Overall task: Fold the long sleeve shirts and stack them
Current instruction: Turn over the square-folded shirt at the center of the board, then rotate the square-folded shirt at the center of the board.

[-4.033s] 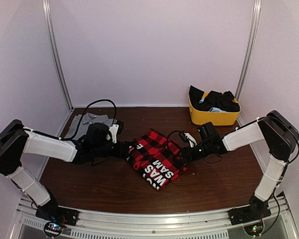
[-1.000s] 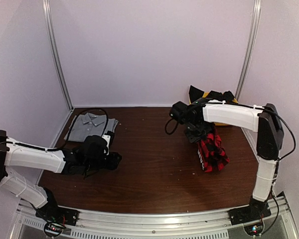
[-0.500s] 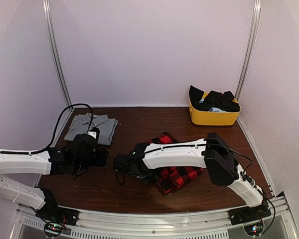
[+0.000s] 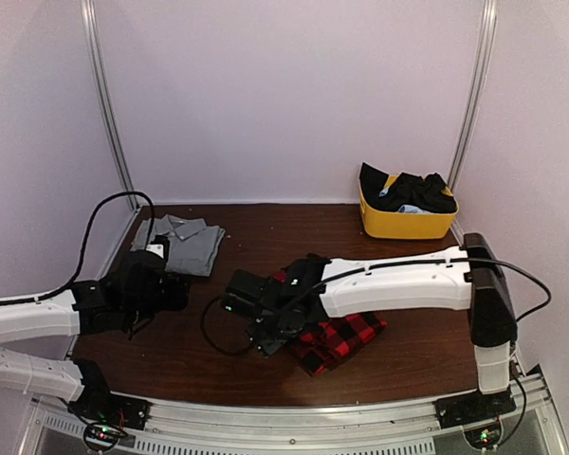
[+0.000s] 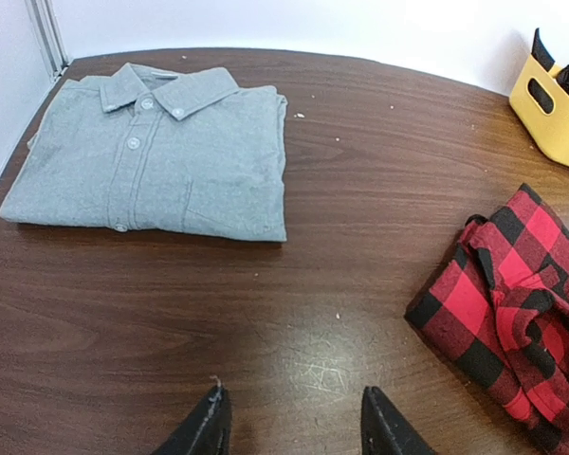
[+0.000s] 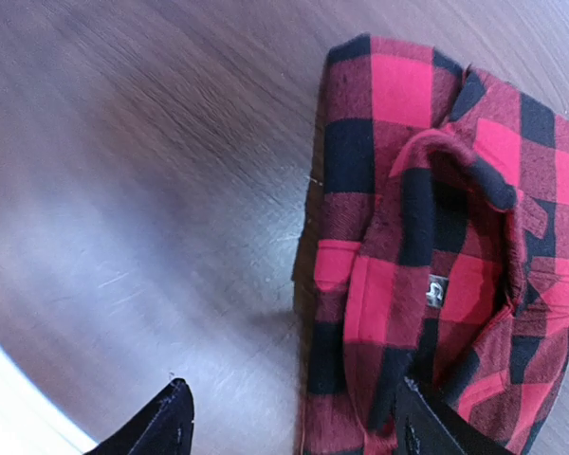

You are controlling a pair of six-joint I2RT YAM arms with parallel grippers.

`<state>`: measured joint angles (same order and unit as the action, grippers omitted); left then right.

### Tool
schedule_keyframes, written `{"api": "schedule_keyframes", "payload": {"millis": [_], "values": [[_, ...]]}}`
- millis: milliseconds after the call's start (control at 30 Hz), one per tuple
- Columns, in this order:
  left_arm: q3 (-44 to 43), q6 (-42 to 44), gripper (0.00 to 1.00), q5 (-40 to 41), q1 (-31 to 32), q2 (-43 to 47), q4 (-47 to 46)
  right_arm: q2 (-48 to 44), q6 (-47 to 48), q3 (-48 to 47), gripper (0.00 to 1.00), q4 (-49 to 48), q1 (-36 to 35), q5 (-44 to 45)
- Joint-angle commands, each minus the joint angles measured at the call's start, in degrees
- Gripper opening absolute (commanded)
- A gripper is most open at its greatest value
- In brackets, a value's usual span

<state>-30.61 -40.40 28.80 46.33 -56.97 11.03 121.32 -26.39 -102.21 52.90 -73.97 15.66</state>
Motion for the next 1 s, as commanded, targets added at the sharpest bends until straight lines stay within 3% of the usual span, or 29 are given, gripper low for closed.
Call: {"api": "schedule_keyframes", "payload": {"millis": [0,233,367,533,800,967], "values": [[0.4,1.6,0.48,-2.2,-0.4,-0.9,-3.1,-12.8,1.9,11.9,0.73,-12.7,5.1,-7.5],[1.3,4.1,0.52,-10.0,-0.4,-2.7,-9.9,-26.1,3.6,30.9,0.71,-27.5,21.5,-18.4],[3.0,2.7,0.55,-19.0,-0.3,-5.6,-17.2,-27.7,4.9,37.1,0.71,-31.1,29.5,-23.4],[4.9,0.2,0.61,-26.6,-0.2,-10.7,-26.1,-30.1,4.2,47.1,0.78,-38.1,36.0,-30.2],[4.6,-0.4,0.67,-27.5,0.2,-13.6,-28.5,-34.8,0.6,62.3,0.81,-46.0,37.7,-37.3],[3.9,-0.9,0.71,-22.9,0.2,-12.5,-24.9,-37.8,-6.8,70.0,0.77,-55.5,31.0,-40.7]]}}
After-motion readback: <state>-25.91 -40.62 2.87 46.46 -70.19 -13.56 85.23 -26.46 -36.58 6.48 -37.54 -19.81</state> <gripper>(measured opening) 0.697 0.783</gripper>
